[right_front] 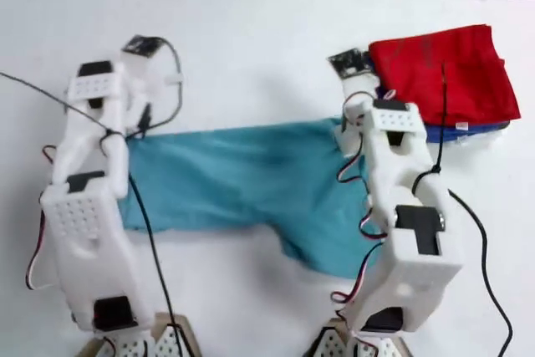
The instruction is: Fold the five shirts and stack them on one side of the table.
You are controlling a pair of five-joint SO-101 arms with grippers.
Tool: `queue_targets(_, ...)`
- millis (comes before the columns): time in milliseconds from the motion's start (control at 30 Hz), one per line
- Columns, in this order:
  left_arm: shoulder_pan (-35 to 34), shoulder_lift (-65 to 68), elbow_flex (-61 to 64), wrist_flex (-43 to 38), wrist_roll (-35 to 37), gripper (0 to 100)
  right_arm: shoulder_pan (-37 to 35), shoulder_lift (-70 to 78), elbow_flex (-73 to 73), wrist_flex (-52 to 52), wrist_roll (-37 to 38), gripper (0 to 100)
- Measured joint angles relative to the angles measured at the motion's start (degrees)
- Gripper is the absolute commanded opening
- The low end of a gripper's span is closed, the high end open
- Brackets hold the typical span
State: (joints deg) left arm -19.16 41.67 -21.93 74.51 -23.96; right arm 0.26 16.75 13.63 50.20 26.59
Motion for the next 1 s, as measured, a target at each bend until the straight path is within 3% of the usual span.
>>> queue_targets(367, -1.8, 6.6, -18.8, 13.9, 0.1, 3, -1.1, 0.7, -3.9, 1.5, 0.0, 1.9)
queue_targets(533, -1.4, 6.6, -30.2, 25.3, 0.1, 3, -4.3, -4.8, -3.9, 6.5, 0.0, 1.9)
queue_targets(633, -0.6, 6.2, -31.9, 26.7, 0.1, 3, -5.6, -10.0, -3.9, 9.0, 0.0, 1.9)
queue_targets(800, -0.2, -3.9, -20.8, 26.9, 0.1, 3, -5.9, -18.4, -3.9, 14.0, 0.0, 1.9)
queue_targets(1000, 0.1, -25.8, 8.1, 23.0, -1.1, 3, -5.9, -26.1, -3.9, 20.9, 0.0, 1.9)
